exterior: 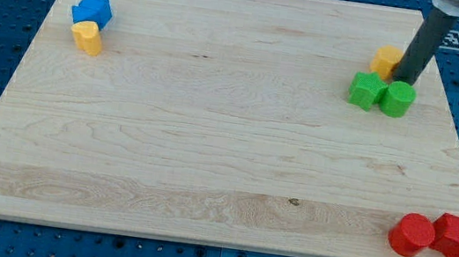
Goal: Push the yellow hexagon slightly left
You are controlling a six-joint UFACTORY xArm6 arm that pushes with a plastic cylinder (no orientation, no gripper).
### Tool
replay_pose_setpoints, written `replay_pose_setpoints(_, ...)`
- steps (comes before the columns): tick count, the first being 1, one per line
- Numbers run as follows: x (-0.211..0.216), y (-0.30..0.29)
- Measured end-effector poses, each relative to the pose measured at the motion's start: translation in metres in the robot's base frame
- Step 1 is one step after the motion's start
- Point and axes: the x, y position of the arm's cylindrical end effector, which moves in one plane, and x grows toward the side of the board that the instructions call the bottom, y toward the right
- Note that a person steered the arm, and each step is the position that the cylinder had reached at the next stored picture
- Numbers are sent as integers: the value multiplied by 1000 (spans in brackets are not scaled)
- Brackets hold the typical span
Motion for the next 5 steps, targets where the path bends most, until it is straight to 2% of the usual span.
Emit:
replay_pose_setpoints(2, 0, -14)
replay_pose_setpoints(3, -1, 9)
replay_pose_setpoints(5, -19, 6)
